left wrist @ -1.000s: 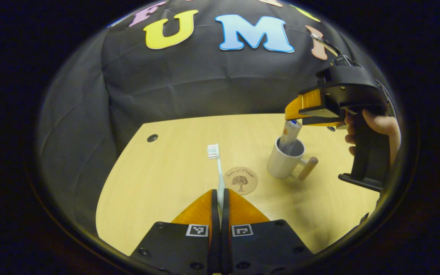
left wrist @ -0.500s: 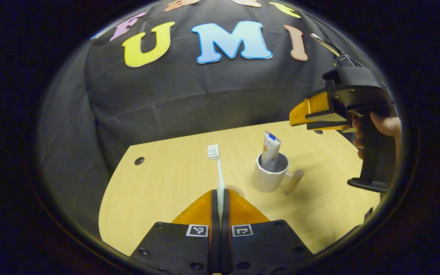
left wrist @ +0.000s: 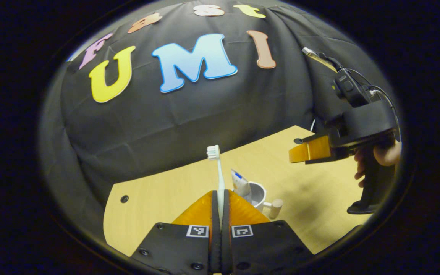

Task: Put the toothbrush and toothpaste on the desktop into the cup, then pick up the cup and place it on the coaster on the desktop.

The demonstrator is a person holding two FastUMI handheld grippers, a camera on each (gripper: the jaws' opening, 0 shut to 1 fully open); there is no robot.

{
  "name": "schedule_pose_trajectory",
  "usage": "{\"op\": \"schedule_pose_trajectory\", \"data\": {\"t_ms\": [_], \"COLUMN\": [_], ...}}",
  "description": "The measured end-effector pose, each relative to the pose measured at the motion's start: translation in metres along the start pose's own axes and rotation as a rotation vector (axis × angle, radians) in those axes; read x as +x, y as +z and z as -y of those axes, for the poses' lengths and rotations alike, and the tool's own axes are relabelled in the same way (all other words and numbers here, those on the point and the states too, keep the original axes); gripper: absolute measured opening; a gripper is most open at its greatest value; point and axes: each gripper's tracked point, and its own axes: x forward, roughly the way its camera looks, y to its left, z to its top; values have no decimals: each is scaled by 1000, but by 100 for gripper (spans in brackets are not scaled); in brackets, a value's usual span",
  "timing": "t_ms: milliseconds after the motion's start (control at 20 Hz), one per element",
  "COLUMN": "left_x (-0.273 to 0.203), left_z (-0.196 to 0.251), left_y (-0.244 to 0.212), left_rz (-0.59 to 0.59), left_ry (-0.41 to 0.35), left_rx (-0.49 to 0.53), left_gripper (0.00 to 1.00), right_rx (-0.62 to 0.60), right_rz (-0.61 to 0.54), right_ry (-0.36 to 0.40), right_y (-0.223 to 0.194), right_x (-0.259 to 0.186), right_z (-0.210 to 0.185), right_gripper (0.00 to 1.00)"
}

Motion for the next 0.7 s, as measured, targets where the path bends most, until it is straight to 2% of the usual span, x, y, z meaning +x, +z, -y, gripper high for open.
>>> {"op": "schedule_pose_trajectory", "data": {"t_ms": [300,700], "left_x": [30,69], "left_z": [39,63], "left_y": [26,46], "left_rz": [50,97], "left_ry": [-73,-106], "left_rx": [38,88], "left_gripper": [7,7], "right_rx": [37,61], "right_rz": [-8,-15], "right_ry": [-52,-99], "right_y": [-1,1], "right_x": [-1,-10], "right_z": [35,69], "right_gripper": [59,59]}}
